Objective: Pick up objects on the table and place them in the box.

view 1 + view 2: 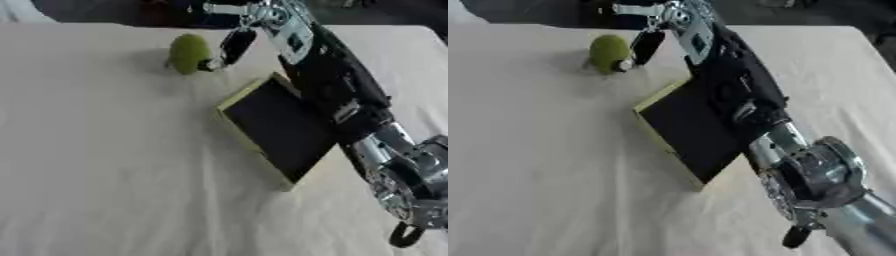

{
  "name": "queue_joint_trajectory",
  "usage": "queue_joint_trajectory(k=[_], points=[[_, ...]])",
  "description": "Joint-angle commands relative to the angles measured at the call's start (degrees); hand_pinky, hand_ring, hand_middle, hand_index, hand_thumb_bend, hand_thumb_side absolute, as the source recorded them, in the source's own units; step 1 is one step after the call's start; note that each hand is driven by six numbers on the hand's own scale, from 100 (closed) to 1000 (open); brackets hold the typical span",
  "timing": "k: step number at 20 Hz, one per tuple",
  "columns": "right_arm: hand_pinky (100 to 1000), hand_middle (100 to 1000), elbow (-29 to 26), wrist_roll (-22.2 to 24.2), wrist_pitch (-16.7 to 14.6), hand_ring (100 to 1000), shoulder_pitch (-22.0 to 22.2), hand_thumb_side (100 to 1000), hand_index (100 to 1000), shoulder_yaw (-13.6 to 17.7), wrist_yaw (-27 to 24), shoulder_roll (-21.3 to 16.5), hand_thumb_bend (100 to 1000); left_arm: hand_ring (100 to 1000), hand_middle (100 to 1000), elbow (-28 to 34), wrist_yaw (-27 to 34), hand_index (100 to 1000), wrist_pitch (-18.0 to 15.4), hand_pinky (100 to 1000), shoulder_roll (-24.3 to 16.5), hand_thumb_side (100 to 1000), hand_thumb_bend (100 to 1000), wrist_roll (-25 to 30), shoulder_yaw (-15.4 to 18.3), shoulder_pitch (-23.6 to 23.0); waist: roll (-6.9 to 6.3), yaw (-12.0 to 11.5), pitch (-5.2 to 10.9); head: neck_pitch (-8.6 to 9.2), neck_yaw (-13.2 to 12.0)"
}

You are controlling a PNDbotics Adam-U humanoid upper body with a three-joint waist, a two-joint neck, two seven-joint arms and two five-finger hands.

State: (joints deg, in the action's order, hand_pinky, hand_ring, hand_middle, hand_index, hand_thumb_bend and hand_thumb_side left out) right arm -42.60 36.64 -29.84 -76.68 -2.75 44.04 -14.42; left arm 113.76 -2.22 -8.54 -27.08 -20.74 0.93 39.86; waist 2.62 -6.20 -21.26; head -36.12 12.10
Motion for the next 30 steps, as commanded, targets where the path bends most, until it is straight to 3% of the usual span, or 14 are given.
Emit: queue_joint_trajectory(k=[1, 9, 15, 20, 28, 30], points=[[891, 876, -1.16, 5.0, -6.41, 886, -1.75, 135, 965, 0.74, 1.36, -0.43, 397, 841, 660, 0.84, 0.3, 739, 0.03, 759, -0.52, 453, 240, -0.17, 0.38, 1.07, -0.07, -0.35, 0.89, 0.99, 0.45], [890, 878, -0.25, 2.63, -4.92, 889, -2.34, 129, 966, 1.8, 4.34, -0.57, 368, 845, 660, 0.84, 0.37, 739, 0.01, 758, -0.36, 467, 229, -0.28, 0.29, 1.48, 0.57, -1.53, -0.5, 1.47, 1.16], [888, 878, -0.17, 0.66, -4.12, 889, -2.52, 131, 964, 2.57, 5.9, -1.69, 394, 847, 661, 0.84, 0.38, 739, -0.02, 757, -0.38, 475, 222, -0.45, 0.35, 1.55, 0.92, -2.35, -1.28, 2.16, 1.79], [884, 877, -0.85, -1.25, -4.03, 889, -2.49, 110, 961, 2.59, 5.91, -3.96, 404, 849, 661, 0.84, 0.36, 738, 0.06, 757, -0.41, 483, 216, -0.63, 0.48, 1.25, 1.09, -2.77, -1.65, 2.5, 2.19], [884, 877, -0.88, -2.1, -4.01, 889, -2.48, 110, 961, 2.48, 6.09, -4.29, 404, 849, 661, 0.84, 0.35, 738, 0.11, 757, -0.4, 483, 216, -0.73, 0.49, 1.16, 1.12, -2.81, -1.69, 2.48, 2.24], [881, 873, -0.56, -2.61, -3.2, 895, -2.61, 145, 960, 3.19, 6.84, -5.3, 406, 851, 661, 0.84, 0.37, 738, 0.06, 757, -0.42, 492, 209, -0.77, 0.52, 1.05, 1.4, -2.93, -2.05, 2.91, 2.63]])
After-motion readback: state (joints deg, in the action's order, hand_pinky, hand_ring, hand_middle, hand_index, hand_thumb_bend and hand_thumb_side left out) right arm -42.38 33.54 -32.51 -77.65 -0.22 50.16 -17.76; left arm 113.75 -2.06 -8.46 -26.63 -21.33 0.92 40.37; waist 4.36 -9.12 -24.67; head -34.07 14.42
